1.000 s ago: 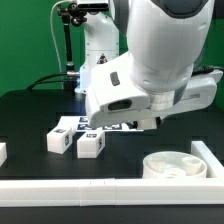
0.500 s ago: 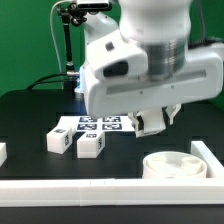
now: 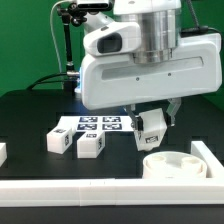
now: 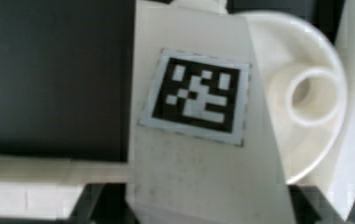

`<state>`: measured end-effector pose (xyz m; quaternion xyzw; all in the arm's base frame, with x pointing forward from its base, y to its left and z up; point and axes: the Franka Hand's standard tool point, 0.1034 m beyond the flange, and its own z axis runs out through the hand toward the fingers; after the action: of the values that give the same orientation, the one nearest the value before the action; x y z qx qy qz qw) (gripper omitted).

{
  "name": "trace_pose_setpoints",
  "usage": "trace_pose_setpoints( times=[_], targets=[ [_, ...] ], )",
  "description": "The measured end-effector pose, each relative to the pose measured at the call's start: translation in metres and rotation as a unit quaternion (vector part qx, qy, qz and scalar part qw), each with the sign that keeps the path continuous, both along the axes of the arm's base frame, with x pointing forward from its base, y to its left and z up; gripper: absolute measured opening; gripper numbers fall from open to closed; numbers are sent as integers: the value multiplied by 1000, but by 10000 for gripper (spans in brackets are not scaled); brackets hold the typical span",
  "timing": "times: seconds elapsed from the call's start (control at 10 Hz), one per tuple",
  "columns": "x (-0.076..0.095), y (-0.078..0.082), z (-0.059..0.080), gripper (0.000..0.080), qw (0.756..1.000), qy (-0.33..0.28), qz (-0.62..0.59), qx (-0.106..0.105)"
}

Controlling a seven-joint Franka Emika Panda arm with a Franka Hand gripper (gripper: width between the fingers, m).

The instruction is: Assemble stool

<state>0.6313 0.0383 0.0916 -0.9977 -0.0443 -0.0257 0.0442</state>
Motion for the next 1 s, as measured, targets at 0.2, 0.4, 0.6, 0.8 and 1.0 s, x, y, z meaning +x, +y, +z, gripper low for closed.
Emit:
trace_pose_setpoints(
  times=[0.2, 0.4, 0.6, 0.8, 1.0],
  targets=[
    [4, -2, 1, 327, 998, -59, -2, -6],
    [13, -5, 15, 327, 993, -120, -8, -10],
    [13, -8, 28, 327, 993, -116, -6, -10],
    [14, -7, 29, 327, 993, -119, -6, -11],
    [15, -8, 29, 327, 991, -132, -7, -12]
  ],
)
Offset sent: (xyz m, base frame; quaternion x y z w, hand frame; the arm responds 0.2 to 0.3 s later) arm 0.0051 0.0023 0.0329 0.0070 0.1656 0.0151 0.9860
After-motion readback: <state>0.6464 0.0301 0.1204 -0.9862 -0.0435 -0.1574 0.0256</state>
